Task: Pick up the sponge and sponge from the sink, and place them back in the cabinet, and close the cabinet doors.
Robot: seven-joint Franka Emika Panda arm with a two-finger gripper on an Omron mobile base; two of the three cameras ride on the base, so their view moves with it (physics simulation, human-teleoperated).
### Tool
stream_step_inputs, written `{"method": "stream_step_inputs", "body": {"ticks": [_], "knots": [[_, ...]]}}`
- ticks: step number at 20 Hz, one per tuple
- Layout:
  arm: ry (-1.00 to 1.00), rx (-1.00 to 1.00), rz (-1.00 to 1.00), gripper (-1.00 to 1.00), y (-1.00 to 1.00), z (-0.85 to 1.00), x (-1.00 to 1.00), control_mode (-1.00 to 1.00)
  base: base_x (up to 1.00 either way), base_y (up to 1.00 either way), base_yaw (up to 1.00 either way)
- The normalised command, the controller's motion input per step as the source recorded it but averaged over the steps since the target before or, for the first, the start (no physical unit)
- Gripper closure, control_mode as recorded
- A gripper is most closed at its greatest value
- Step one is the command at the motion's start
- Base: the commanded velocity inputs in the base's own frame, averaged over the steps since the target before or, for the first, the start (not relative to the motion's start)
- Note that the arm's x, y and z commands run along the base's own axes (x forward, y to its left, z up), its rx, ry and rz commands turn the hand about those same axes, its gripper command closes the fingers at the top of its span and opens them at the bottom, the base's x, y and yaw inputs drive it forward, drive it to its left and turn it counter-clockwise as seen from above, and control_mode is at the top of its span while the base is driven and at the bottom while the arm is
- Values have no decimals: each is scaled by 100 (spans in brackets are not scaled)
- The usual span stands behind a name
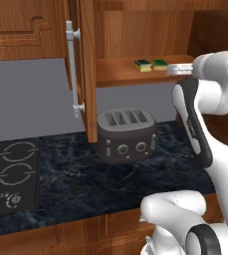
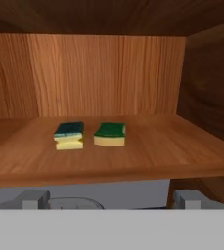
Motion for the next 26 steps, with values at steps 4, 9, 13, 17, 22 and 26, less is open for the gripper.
{"method": "stream_step_inputs", "body": {"ticks": [4, 9, 13, 17, 22, 26], "knots": [[-6, -5, 0, -100, 34, 1, -46, -100, 0, 0, 0], [-3, -4, 0, -100, 37, 1, -40, -100, 0, 0, 0], [-1, -4, 0, -100, 38, 0, -35, -100, 0, 0, 0], [-3, -4, 1, -100, 23, 0, -45, -100, 0, 0, 0], [0, -1, 0, -100, 24, 0, -36, -100, 0, 0, 0], [-4, 0, 2, -100, 21, 0, -39, -100, 0, 0, 0]]}}
